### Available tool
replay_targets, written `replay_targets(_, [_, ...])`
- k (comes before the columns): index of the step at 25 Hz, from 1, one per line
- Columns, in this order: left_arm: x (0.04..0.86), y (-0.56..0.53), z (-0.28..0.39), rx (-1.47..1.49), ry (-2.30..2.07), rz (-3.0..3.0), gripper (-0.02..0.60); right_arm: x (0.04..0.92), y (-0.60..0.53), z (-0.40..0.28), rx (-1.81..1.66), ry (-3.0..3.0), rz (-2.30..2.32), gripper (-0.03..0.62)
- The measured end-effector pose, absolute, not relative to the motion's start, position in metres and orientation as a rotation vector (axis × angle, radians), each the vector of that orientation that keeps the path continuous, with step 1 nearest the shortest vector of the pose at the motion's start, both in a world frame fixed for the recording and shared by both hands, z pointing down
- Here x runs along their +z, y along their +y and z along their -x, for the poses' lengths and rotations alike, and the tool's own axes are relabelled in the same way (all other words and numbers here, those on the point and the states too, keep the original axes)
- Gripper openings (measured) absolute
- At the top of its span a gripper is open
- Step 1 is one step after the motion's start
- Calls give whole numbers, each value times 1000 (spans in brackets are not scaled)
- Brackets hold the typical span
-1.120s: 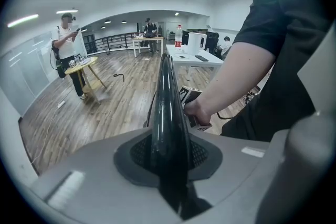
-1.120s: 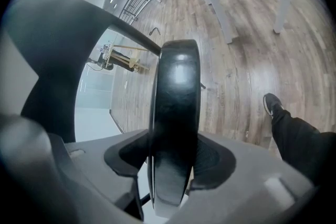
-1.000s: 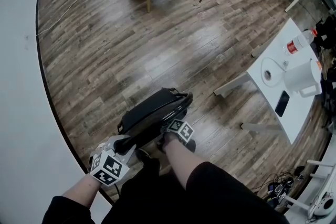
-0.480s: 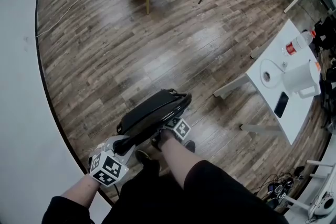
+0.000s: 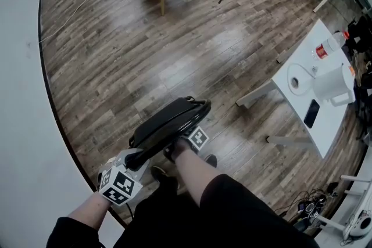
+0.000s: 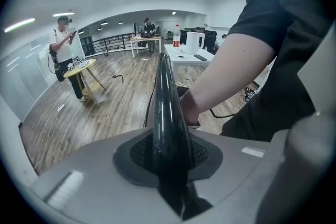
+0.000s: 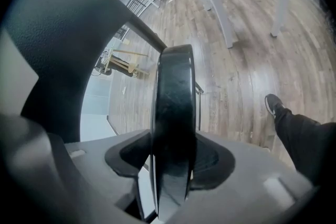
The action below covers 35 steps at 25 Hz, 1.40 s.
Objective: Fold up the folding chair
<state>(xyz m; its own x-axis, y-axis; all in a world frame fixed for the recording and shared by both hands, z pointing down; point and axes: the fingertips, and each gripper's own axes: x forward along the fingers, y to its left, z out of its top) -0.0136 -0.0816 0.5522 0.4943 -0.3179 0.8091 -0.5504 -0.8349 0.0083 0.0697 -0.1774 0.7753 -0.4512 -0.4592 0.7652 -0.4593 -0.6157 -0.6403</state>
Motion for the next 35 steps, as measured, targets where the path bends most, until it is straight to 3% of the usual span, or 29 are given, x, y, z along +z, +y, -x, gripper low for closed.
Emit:
replay_targets(18, [550,-99,19,1242,-799,-2478,81,769,-195,-63,2284,-1445,-1624,204])
replay_targets(27, [550,-105,18,1254,-780,-2478,84,767,-192,-65,2247,-1567,-1518,287])
replay_targets(35, [549,-116,22,1250,-811,-2476,77,758,-184,-68,2208,-1685,-1451,302])
